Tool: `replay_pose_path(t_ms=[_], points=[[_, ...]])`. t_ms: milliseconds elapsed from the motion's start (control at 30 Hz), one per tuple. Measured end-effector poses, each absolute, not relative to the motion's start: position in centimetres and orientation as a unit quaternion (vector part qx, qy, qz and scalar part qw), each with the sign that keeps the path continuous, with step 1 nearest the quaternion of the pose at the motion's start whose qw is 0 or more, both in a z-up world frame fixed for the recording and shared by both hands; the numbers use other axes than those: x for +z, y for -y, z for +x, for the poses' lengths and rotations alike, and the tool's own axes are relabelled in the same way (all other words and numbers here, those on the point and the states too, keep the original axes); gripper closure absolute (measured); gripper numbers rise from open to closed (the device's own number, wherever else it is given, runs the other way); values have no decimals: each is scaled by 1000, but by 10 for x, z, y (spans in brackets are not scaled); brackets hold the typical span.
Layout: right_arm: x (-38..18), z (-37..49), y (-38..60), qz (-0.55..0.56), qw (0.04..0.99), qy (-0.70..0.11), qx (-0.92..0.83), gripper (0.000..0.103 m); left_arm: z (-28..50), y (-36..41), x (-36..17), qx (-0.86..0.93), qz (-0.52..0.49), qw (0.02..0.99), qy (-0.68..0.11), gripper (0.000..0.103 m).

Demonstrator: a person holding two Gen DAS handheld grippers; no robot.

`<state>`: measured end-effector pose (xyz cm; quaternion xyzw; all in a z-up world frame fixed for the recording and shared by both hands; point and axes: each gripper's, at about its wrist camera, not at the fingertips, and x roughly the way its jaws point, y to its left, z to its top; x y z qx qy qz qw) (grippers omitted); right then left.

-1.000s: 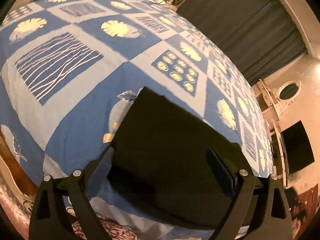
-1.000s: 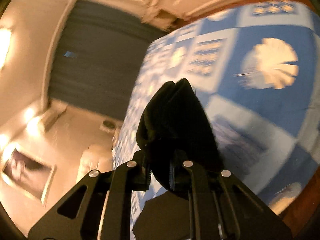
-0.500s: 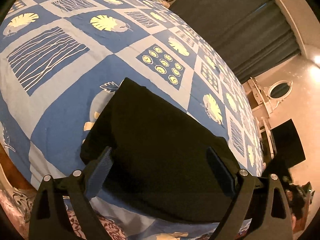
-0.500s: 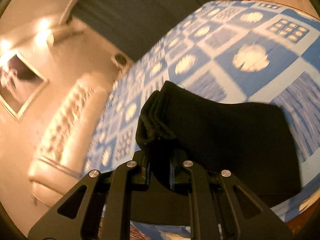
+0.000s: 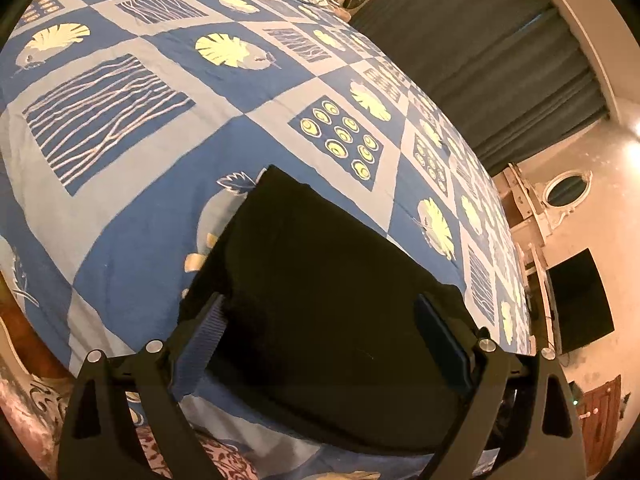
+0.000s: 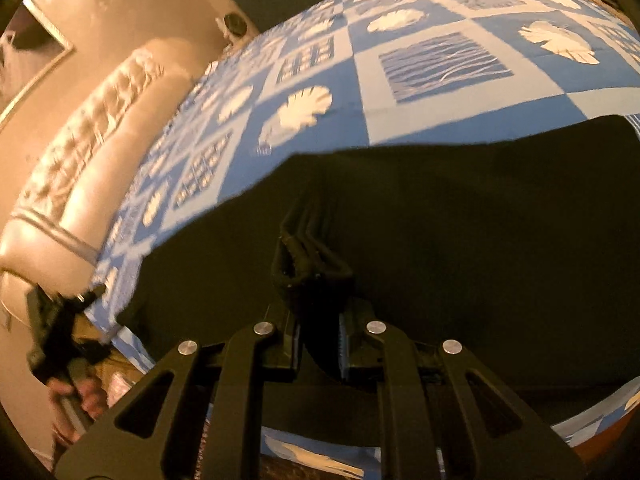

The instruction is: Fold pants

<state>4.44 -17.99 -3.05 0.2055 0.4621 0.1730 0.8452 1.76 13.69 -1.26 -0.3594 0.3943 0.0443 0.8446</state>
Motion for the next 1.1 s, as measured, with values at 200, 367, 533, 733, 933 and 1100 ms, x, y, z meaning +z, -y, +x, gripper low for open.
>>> replay_pose_path(t_ms=[200, 367, 533, 733, 933, 1100], points=[[-45, 39, 165, 174, 835, -486, 190, 75, 12, -142, 1, 65, -337, 867, -362, 12], [-34, 27, 156, 206, 797, -498, 274, 44, 16, -143, -5, 63, -331, 862, -379, 12], [13, 17, 192, 208, 797, -461, 329, 40, 17, -150, -13, 60, -335, 855, -390, 12], [23, 44, 358, 310, 838, -407, 188, 25, 16, -167, -18, 47, -363, 849, -380, 12], [-61, 76, 436, 426, 767, -461, 132, 25, 16, -180, -31, 30, -400, 832, -384, 12], [-93, 97, 430, 470, 724, -471, 180, 37, 18, -182, -39, 30, -395, 825, -402, 12]])
